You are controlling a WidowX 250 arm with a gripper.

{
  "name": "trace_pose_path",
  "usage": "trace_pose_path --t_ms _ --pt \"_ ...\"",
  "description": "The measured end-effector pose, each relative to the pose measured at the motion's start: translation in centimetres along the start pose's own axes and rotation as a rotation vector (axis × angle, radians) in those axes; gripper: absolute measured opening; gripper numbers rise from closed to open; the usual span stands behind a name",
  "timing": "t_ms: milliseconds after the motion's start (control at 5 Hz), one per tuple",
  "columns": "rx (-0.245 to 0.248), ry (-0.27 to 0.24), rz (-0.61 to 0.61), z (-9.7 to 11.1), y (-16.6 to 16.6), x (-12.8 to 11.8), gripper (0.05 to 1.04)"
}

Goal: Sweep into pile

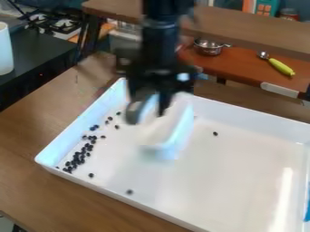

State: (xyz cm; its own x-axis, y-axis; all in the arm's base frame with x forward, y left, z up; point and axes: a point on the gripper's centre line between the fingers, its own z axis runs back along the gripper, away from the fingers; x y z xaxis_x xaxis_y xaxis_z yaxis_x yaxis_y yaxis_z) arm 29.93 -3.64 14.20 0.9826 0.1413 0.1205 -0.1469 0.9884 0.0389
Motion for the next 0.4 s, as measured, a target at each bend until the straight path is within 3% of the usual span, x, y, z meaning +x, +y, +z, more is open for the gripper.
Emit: trace_pose_path --t_ms 200,400 --pt "-0.049 0.03 -0.009 -1.0 -4.3 1.1 0.496" --pt "-0.053 0.015 -0.019 -2.5 -7.8 2.3 0.496"
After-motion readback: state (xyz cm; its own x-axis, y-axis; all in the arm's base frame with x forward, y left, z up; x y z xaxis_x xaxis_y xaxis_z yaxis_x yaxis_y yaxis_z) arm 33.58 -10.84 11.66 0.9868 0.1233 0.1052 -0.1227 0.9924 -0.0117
